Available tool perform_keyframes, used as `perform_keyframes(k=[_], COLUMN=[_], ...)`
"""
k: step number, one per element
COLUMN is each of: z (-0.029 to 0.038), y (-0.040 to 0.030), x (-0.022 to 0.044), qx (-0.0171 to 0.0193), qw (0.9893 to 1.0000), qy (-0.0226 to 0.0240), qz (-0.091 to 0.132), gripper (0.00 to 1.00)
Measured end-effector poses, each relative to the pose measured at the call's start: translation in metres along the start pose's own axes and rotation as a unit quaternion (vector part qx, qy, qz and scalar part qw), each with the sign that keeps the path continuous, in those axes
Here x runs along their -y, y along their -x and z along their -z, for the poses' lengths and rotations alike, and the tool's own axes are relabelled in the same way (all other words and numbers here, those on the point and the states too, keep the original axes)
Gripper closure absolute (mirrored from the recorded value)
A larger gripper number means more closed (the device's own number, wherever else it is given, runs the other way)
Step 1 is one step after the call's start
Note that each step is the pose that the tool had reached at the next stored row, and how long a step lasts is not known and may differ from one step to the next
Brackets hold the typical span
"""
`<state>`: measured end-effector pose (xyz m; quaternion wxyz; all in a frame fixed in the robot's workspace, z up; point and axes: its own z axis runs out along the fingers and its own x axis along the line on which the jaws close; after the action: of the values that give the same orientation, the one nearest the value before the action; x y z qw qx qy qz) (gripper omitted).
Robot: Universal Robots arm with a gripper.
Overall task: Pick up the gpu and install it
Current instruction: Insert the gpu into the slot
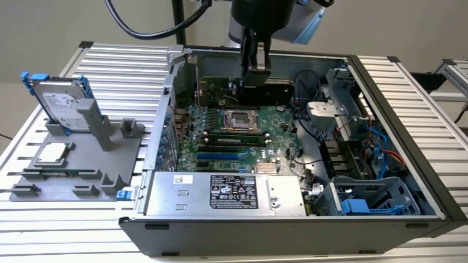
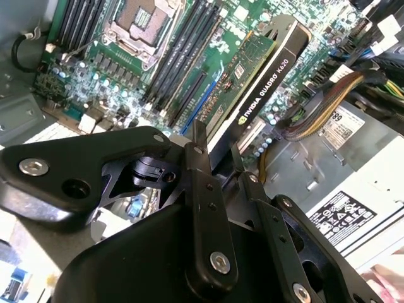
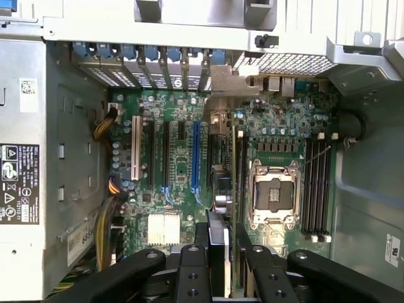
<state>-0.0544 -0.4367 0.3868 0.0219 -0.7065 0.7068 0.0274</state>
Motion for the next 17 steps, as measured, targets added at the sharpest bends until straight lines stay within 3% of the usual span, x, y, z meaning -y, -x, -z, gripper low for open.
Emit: perform_keyframes(k=[5, 17], z=[-0.0028, -0.0096], y=[-0.0002, 0.0003], x=[0.0, -0.0025], qx=[0.0001, -0.0004], qw=[0.9999, 0.9999], qy=[-0.0015, -0.0018], qz=[-0.011, -0.015], gripper=[1.0, 1.0])
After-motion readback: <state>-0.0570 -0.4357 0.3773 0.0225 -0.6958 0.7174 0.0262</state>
